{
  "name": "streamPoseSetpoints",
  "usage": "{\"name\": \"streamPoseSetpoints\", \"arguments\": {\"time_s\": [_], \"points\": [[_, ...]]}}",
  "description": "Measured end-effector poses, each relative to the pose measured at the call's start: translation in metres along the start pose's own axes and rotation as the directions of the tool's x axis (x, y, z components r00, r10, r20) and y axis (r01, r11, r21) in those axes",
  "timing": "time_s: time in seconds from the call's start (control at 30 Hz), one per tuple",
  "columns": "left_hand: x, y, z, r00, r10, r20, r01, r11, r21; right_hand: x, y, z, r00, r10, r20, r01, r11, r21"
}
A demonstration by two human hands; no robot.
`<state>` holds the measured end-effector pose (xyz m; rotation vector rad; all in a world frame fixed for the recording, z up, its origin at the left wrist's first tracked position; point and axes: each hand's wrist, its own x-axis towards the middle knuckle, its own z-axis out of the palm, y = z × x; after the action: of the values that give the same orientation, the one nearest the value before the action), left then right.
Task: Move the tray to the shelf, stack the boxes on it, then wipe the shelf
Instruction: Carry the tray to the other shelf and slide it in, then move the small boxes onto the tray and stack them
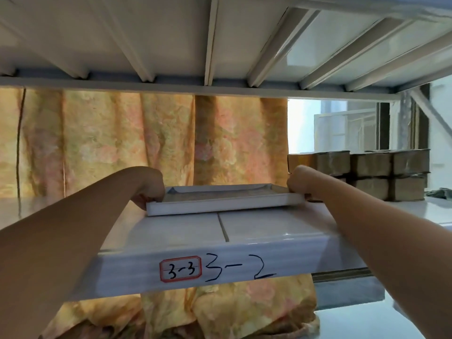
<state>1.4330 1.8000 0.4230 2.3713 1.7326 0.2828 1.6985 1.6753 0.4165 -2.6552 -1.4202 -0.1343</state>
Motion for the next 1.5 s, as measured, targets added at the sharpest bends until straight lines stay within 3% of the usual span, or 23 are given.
{"name": "streamPoseSetpoints", "arguments": {"time_s": [0.07,0.1,0.13,0.17,0.23,0.27,0.37,0.5,0.67,0.87,1.1,1.27,1.5], "points": [[0.006,0.002,0.002,1.0,-0.013,-0.015,0.013,1.0,0.017,0.007,0.005,0.007,1.0,-0.012,0.005,0.012,0.999,0.035],[0.005,0.003,0.003,1.0,-0.013,-0.008,0.013,0.999,0.043,0.005,0.008,0.006,0.992,-0.128,0.006,0.128,0.986,-0.104],[0.004,0.006,0.004,1.0,-0.015,0.003,0.015,0.998,0.069,0.011,0.01,0.006,0.982,-0.181,-0.061,0.172,0.977,-0.125],[0.001,0.008,0.004,1.0,-0.018,0.003,0.017,0.996,0.091,0.007,0.01,0.005,0.986,-0.157,-0.062,0.145,0.976,-0.162],[-0.004,0.013,0.004,0.999,-0.044,-0.018,0.046,0.991,0.129,0.012,0.004,0.008,0.99,-0.077,-0.115,0.073,0.997,-0.038],[-0.005,0.016,0.004,0.997,-0.039,-0.061,0.049,0.984,0.171,0.017,0.003,0.009,0.972,-0.109,-0.208,0.116,0.993,0.023],[-0.009,0.031,-0.004,0.972,0.064,-0.226,-0.011,0.974,0.228,0.017,-0.002,-0.001,0.877,-0.177,-0.447,0.197,0.98,-0.001],[-0.01,0.068,-0.02,0.872,0.206,-0.444,-0.21,0.977,0.041,0.016,0.004,-0.025,0.719,-0.175,-0.672,0.264,0.964,0.032],[-0.02,0.139,-0.013,0.74,0.363,-0.566,-0.329,0.93,0.167,0.023,0.038,-0.047,0.676,-0.072,-0.734,0.196,0.977,0.085],[-0.024,0.22,-0.002,0.652,0.486,-0.582,-0.495,0.854,0.157,0.036,0.09,-0.065,0.717,0.108,-0.689,0.126,0.952,0.28],[-0.007,0.297,0.013,0.697,0.54,-0.472,-0.633,0.772,-0.051,0.05,0.151,-0.066,0.819,0.105,-0.564,0.084,0.951,0.299],[-0.012,0.335,0.026,0.791,0.542,-0.284,-0.581,0.811,-0.071,0.051,0.173,-0.057,0.888,0.053,-0.457,0.093,0.952,0.29],[-0.009,0.357,0.033,0.888,0.453,-0.077,-0.459,0.877,-0.138,0.057,0.183,-0.049,0.902,-0.087,-0.422,0.177,0.968,0.179]]}}
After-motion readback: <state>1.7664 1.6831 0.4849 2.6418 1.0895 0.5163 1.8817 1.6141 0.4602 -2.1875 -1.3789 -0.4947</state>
